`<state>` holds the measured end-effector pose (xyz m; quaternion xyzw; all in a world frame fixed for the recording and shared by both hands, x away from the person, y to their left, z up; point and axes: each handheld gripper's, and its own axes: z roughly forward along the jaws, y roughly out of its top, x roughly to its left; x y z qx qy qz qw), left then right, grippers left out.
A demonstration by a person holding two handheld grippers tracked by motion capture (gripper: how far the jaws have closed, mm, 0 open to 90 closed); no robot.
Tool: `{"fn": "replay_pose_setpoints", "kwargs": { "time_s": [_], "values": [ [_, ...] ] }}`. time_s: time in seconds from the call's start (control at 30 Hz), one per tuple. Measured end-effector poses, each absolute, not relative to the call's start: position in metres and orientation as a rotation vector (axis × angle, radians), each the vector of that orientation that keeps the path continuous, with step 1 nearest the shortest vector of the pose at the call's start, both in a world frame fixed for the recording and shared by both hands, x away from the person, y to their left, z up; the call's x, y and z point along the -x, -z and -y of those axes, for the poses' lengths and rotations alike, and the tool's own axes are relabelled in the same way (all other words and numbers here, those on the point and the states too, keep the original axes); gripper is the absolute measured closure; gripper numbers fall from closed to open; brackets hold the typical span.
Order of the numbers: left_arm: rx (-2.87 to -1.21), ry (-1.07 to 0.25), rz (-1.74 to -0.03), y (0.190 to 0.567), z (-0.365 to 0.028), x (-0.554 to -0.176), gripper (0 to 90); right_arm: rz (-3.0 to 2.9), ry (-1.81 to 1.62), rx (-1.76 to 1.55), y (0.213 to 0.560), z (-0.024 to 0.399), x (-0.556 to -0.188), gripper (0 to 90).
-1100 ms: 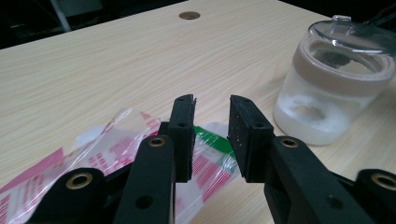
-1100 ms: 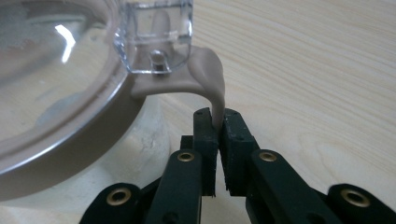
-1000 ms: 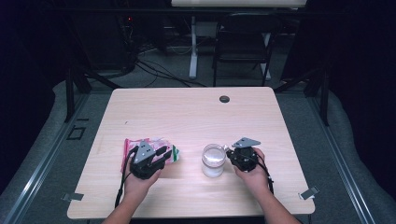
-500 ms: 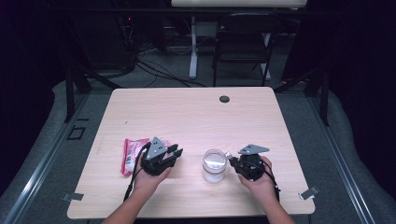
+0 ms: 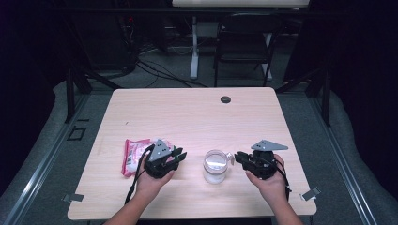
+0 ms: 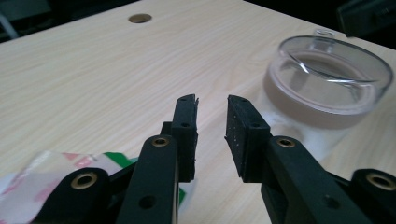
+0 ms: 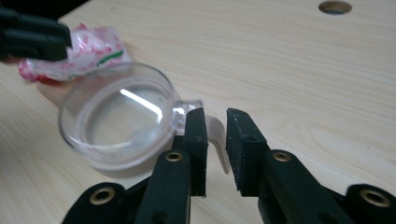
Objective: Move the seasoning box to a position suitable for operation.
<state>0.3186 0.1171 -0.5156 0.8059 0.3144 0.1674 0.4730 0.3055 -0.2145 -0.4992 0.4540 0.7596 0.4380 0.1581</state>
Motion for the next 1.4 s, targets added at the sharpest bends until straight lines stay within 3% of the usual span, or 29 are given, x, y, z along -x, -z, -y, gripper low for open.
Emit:
{"fn": "replay_pose_setpoints", "kwargs": {
  "time_s": [0.43,1.4],
  "values": [
    [-2.064,-0.276,-0.652,0.525,-0.086,-0.305,84.9,-2.130,-1.282,-1.264,0.500,0.197,-0.316,80.5],
    [-2.091,-0.273,-0.601,0.528,-0.079,-0.300,83.4,-2.116,-1.485,-1.426,0.508,0.215,-0.323,83.1]
  ]
}}
